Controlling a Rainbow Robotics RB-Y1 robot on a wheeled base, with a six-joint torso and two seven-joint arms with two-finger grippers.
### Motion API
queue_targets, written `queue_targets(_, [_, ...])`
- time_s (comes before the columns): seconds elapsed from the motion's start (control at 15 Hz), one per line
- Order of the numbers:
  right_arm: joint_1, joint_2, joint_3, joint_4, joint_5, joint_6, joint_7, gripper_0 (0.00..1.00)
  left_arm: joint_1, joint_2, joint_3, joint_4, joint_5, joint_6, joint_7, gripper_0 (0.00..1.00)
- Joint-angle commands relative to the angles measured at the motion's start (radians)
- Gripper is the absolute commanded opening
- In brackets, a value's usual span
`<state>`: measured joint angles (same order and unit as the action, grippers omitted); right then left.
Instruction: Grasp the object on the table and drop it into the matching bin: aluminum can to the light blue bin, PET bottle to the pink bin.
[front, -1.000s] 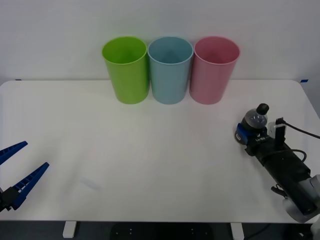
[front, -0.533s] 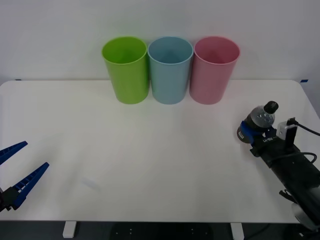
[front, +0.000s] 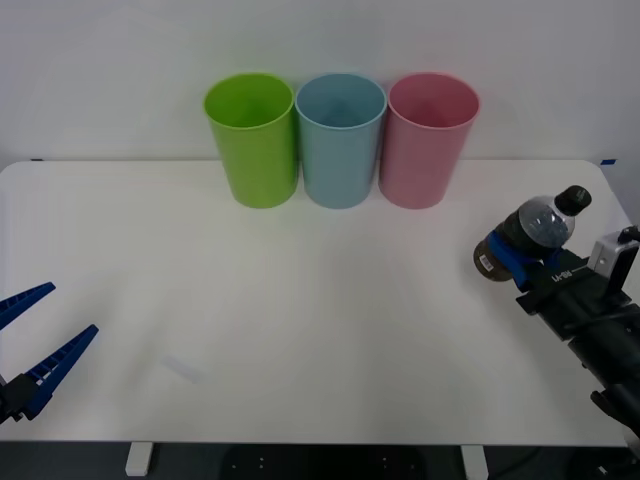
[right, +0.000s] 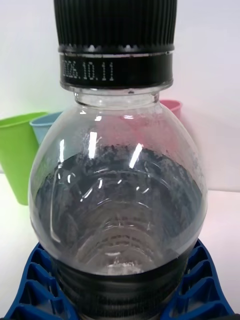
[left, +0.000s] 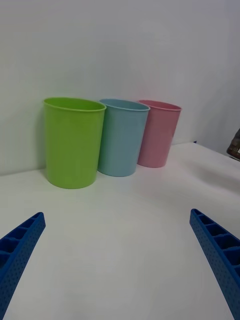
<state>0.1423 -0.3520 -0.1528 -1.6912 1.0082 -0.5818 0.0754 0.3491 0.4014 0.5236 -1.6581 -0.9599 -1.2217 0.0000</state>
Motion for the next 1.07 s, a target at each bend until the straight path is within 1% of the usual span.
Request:
queue_targets(0.07, [-0.001, -0.015, -0.01, -0.073, 0.05, 0.005, -0.131, 0.0, 0.0, 0.0, 0.0, 0.0, 0.0, 0.0, 0.0, 1.0])
queue_targets(0.33, [-0.049, -0.044, -0.027, -0.128, 0.132, 0.008, -0.338, 0.0, 0.0, 0.0, 0.0, 0.0, 0.0, 0.0, 0.0, 1.0])
queue_targets(0.67, [-0.19, -0.122, -0.024, -0.128, 0.22, 0.026, -0.551, 0.0, 0.0, 0.0, 0.0, 0.0, 0.0, 0.0, 0.0, 1.0])
queue_targets(0.8, [-0.244, -0.159, -0.024, -0.111, 0.25, 0.026, -0.611, 0.0, 0.0, 0.0, 0.0, 0.0, 0.0, 0.0, 0.0, 1.0])
queue_targets(0.87, [-0.271, -0.174, -0.02, -0.094, 0.253, 0.026, -0.62, 0.0, 0.0, 0.0, 0.0, 0.0, 0.0, 0.0, 0.0, 1.0])
queue_targets(0.93, [-0.32, -0.199, -0.011, -0.054, 0.253, 0.026, -0.618, 0.0, 0.0, 0.0, 0.0, 0.0, 0.0, 0.0, 0.0, 1.0])
queue_targets(1.07, [-0.412, -0.219, 0.01, 0.035, 0.27, 0.026, -0.617, 0.0, 0.0, 0.0, 0.0, 0.0, 0.0, 0.0, 0.0, 1.0])
